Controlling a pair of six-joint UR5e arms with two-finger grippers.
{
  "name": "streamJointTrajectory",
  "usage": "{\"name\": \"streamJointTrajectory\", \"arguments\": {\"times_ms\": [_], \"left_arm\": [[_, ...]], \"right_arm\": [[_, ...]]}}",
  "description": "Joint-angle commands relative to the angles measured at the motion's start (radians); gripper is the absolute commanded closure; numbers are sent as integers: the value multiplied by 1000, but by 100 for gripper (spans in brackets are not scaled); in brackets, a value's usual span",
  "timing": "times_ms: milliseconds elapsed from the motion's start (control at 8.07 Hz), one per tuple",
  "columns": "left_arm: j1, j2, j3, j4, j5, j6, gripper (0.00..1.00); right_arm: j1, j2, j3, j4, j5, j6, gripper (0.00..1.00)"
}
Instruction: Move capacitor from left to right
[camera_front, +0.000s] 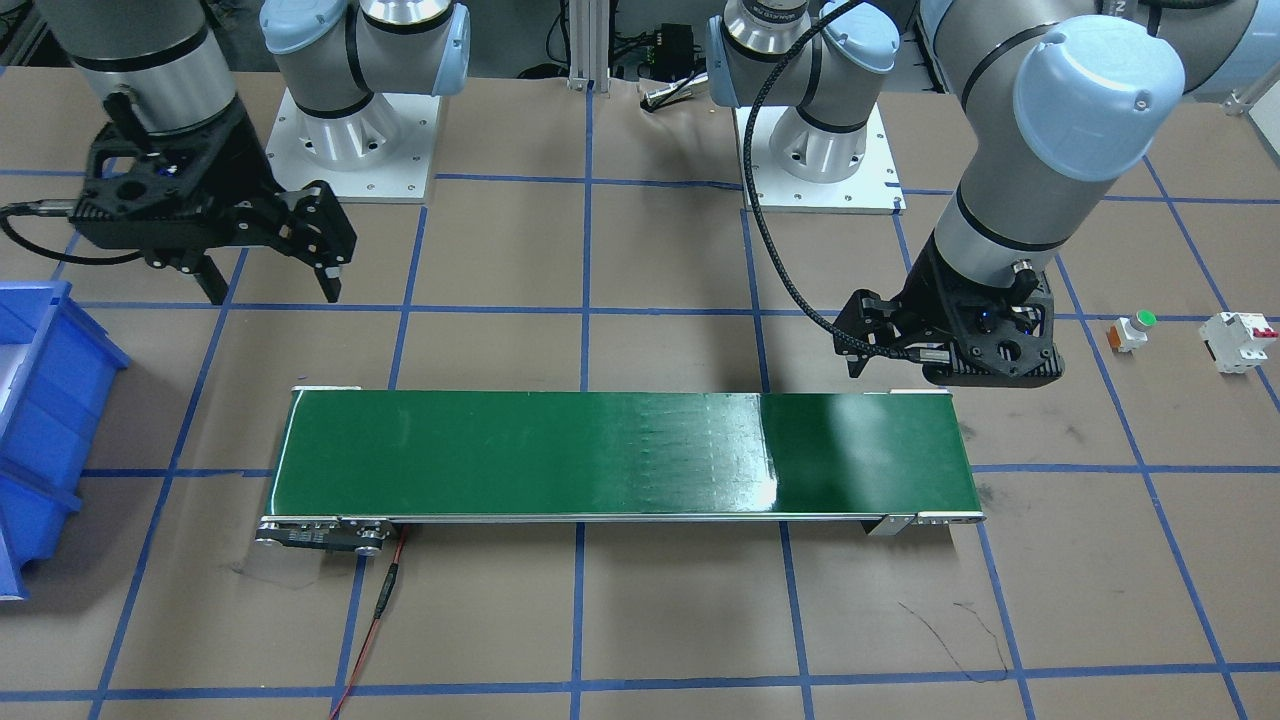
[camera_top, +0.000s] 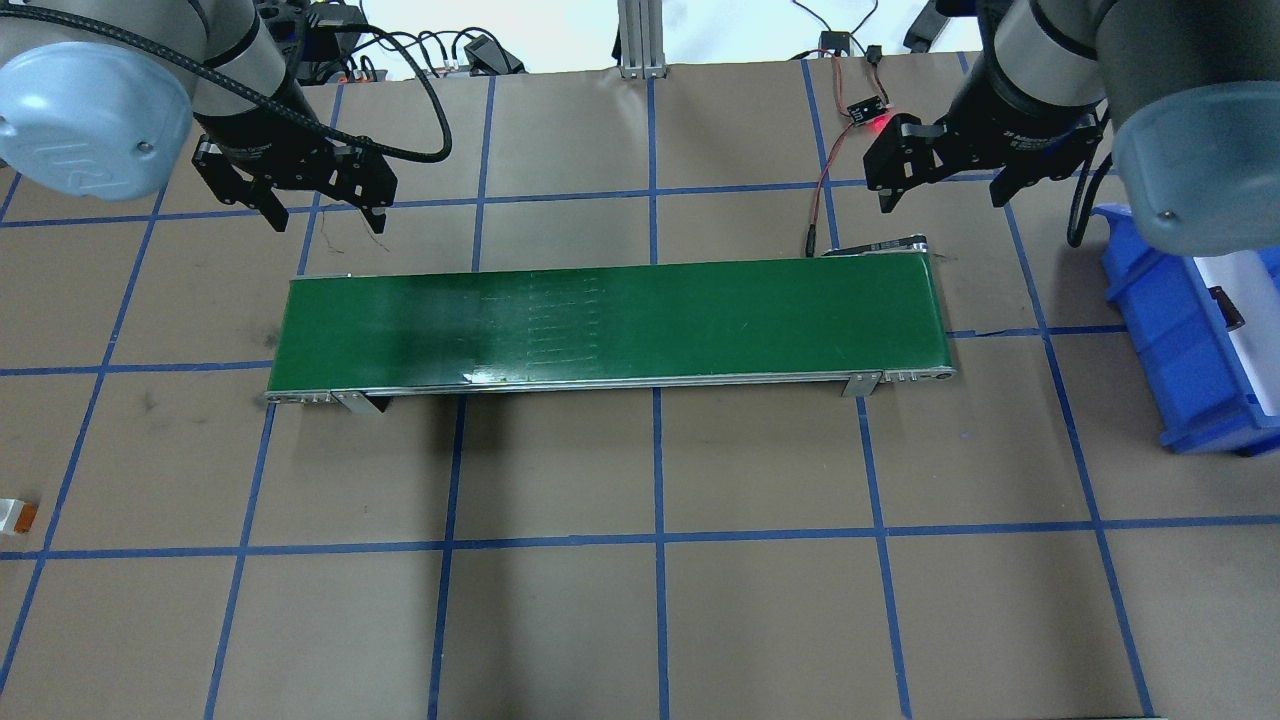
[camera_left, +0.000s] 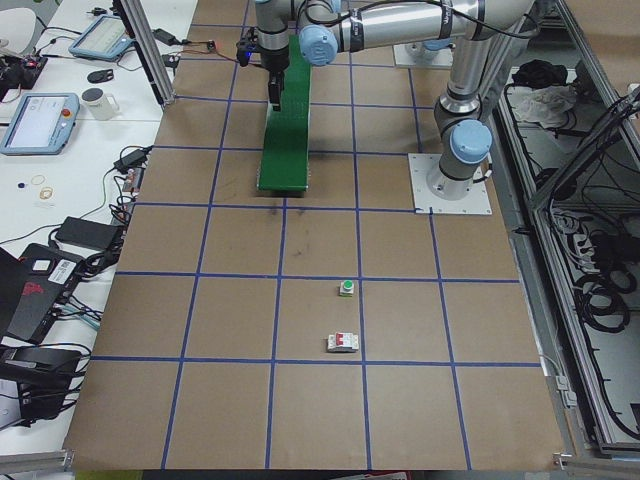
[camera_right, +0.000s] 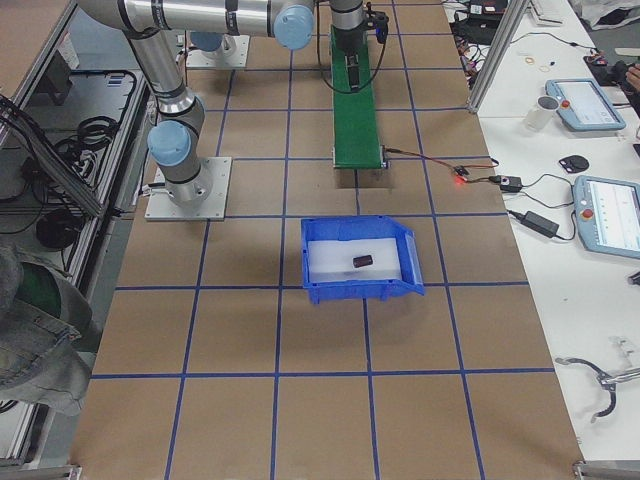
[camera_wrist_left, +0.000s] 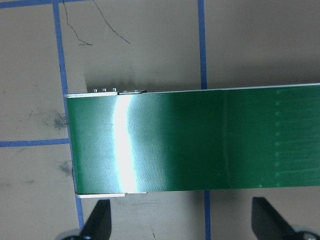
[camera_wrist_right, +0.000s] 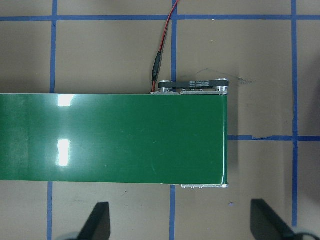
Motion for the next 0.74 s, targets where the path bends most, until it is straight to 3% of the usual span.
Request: {"name": "streamJointTrajectory", "arguments": {"times_ms": [0, 620], "left_arm": [[-2, 0, 0, 1, 0, 4, 0], [-2, -2, 0, 0, 0, -3, 0]], "right_arm": [[32, 4, 0, 0, -29, 26, 0], [32, 4, -1, -6, -74, 21, 0]]}}
